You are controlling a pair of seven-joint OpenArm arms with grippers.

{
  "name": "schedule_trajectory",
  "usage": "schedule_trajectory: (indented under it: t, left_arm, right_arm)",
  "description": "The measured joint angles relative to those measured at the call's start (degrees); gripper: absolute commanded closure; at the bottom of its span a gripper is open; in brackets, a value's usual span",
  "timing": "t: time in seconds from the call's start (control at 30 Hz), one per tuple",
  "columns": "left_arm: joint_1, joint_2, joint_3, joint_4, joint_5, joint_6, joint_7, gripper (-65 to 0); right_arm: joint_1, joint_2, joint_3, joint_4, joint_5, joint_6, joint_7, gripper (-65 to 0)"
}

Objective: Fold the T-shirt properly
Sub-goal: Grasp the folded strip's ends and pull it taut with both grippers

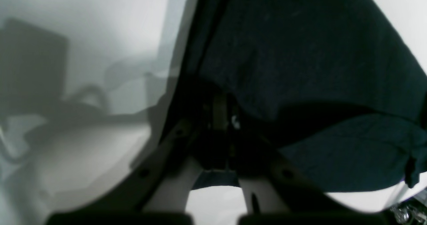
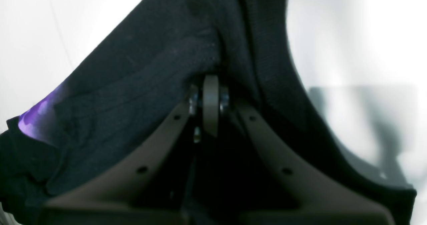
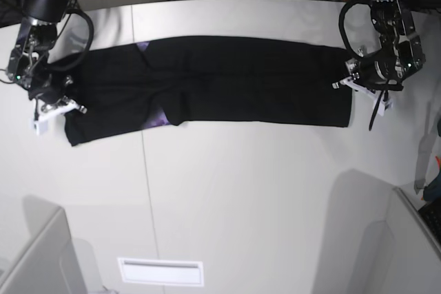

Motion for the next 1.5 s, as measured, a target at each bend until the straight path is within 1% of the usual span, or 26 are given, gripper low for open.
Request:
schedule_trajectory:
  t: [0.07,0.1,0.17,0.23,0.3,0.33,0.37,0.4,0.47,0.5,0.57,0.6,0.63,0.7,0.73,0.77,0.8,0.87,0.93,1.0,1.07,1.17,1.3,1.4,1.5]
  left_arm:
    - [0.4,0.3,-0.9,1.9,0.2,0.2,1.2,0.0]
    - [0.5,0.7,-2.5,2.9,0.2,0.2,1.4,0.0]
    - [0.0,0.3,-4.9,4.5,0.4,0.3,1.0,0.0]
    - [-1.2,-0.2,-6.0,7.1,1.1,0.4,0.8,0.0]
    - [-1.6,-0.4,-6.0,10.8,-0.1,0.3,0.6,0.0]
    - [-1.5,-0.4,-6.0,12.6,-2.1,0.0,0.7,0.0]
    - [-1.4,-0.3,-6.5,13.5,-5.7,-0.9,0.9,0.0]
    - [-1.3,-0.4,-8.1,13.7,-9.0,-2.7,1.3,0.0]
    - [-1.4,-1.2,-13.6,12.1,-15.3,-5.7,1.2,0.0]
    - [-0.7,-1.9,-16.3,10.4,-17.1,-6.5,0.4,0.0]
    - [0.9,-2.5,-19.7,7.6,-20.0,-6.7,0.0,0.0]
    - [1.9,-2.3,-20.2,6.8,-20.9,-6.8,0.2,-8.4]
    - [2.8,-2.0,-20.1,6.4,-22.3,-6.7,1.1,-19.7]
    - [3.3,-1.0,-19.4,5.9,-24.9,-6.9,1.4,-38.7]
    - [3.1,-0.9,-19.2,5.9,-25.3,-7.0,1.4,-46.4]
    - [3.0,-1.0,-19.2,5.9,-25.4,-6.9,1.0,-52.2]
    - [3.1,-1.4,-19.4,5.9,-25.1,-6.9,0.8,-54.8]
    - [3.0,-1.7,-19.6,4.3,-25.1,-7.0,0.5,-54.5]
    - [2.8,-1.6,-18.7,1.7,-24.3,-6.9,0.6,-53.2]
    - [2.8,-1.5,-16.9,0.1,-21.9,-6.9,0.5,-53.0]
    - [2.7,-1.6,-13.6,-0.2,-18.8,-6.9,0.5,-52.2]
    - [2.0,-1.4,-9.7,-0.3,-14.4,-7.0,0.8,-48.4]
    - [-0.1,-1.5,-8.6,-3.8,-9.6,-7.0,0.5,-44.1]
    - [-1.6,-1.6,-8.9,-7.3,-10.2,-7.3,-0.1,-43.3]
    - [-2.3,-1.7,-8.0,-8.4,-10.4,-7.4,-0.6,-43.1]
  right_arm:
    - [-0.2,-0.1,0.1,1.2,-0.3,-0.2,-0.4,0.0]
    - [-0.6,-0.2,0.1,2.8,-1.2,-0.2,-1.4,0.0]
    - [-1.7,-0.2,0.1,6.4,-1.0,-0.3,-1.3,0.0]
    - [-2.8,-0.2,0.2,10.6,-0.7,-0.3,-1.3,0.0]
    - [-3.7,-0.4,0.2,14.7,-0.5,-0.3,-1.3,0.0]
    - [-4.2,-0.4,0.2,16.7,-0.4,-0.2,-1.3,0.0]
    - [-4.6,-0.6,0.2,18.8,-0.3,-0.3,-1.2,0.0]
    - [-5.1,-0.9,0.3,20.8,-0.5,-0.4,-0.9,0.0]
    - [-6.4,-2.1,0.8,25.5,-0.7,-0.4,-1.1,0.0]
    - [-7.3,-2.6,1.1,28.4,-0.6,-0.4,-1.3,0.0]
    - [-8.8,-3.2,1.4,34.1,-0.6,-0.2,-1.2,0.0]
    - [-9.2,-3.3,1.5,36.9,-0.6,-0.4,-1.1,0.0]
    - [-9.8,-3.5,1.5,39.5,-0.2,-0.1,-1.0,0.0]
    - [-11.1,-3.4,1.2,43.5,0.0,0.2,-1.2,0.0]
    - [-11.4,-3.5,1.2,44.2,0.1,0.2,-1.3,0.0]
    - [-11.3,-3.7,1.2,44.2,0.1,0.2,-1.3,0.0]
    - [-11.3,-4.3,1.2,44.1,-0.4,0.2,-1.5,0.0]
    - [-11.4,-5.3,1.1,44.1,-0.2,0.2,-1.5,0.0]
    - [-11.7,-5.3,1.0,44.1,-0.1,0.2,-1.7,0.0]
    - [-11.8,-5.4,1.0,44.1,-0.1,0.2,-1.7,0.0]
    - [-11.8,-5.4,1.0,44.1,-0.1,0.2,-1.7,0.0]
    - [-11.8,-5.4,1.0,44.1,-0.1,0.2,-1.7,0.0]
    - [-12.9,-5.4,1.0,44.1,-0.3,0.1,-1.7,0.0]
    - [-13.2,-5.5,1.0,44.1,-0.1,0.0,-1.7,0.0]
    - [-13.2,-5.5,1.4,44.1,-0.1,0.0,-1.7,0.0]
